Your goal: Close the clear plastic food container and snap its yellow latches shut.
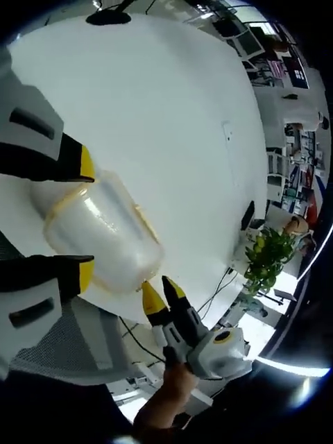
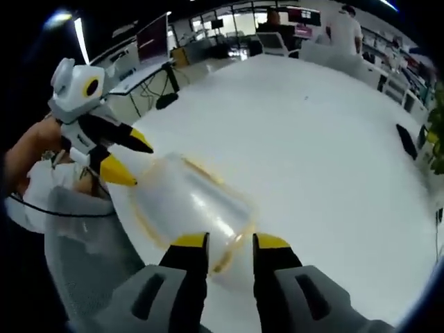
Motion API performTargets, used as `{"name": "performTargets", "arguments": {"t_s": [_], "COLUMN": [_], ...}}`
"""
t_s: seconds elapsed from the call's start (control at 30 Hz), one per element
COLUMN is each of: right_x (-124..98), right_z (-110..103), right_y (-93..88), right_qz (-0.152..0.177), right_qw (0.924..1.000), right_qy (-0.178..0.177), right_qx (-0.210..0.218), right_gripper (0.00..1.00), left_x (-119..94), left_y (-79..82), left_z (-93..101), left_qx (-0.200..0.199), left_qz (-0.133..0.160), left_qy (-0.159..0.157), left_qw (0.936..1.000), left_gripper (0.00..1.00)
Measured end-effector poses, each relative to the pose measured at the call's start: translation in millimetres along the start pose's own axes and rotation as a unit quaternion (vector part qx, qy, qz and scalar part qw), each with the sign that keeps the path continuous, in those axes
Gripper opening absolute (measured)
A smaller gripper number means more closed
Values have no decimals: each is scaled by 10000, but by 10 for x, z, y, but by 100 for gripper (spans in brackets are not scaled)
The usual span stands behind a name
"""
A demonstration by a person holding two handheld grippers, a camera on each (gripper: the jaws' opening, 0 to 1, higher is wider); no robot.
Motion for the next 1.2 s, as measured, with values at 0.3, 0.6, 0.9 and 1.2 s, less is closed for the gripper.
{"name": "performTargets", "arguments": {"t_s": [0.3, 0.6, 0.9, 1.2], "right_x": [136, 277, 386, 519], "right_z": [-94, -230, -366, -403], "right_y": [196, 288, 335, 356], "right_qz": [183, 242, 281, 199], "right_qw": [9978, 9910, 9799, 9689], "right_qy": [531, 1144, 1596, 1809], "right_qx": [-350, -657, -1167, -1675], "right_gripper": [10, 7, 6, 13], "left_x": [104, 199, 285, 345], "left_y": [25, 70, 66, 39], "left_z": [162, 286, 370, 479], "left_qx": [345, 851, 1223, 1462], "left_qz": [-97, -188, -305, -372], "left_qy": [-374, -708, -926, -1154], "left_qw": [9987, 9937, 9877, 9818], "left_gripper": [22, 18, 16, 18]}}
Point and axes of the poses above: the point that each gripper's makers call its tool centre point, and the gripper's own axes: x roughly forward along the fingers, z roughly to its right, y roughly out of its top, the point moved 2 cm from there along -x, roughly backward along the fingers, and after that the axes turned 12 degrees about z, right-handed, at the moved point
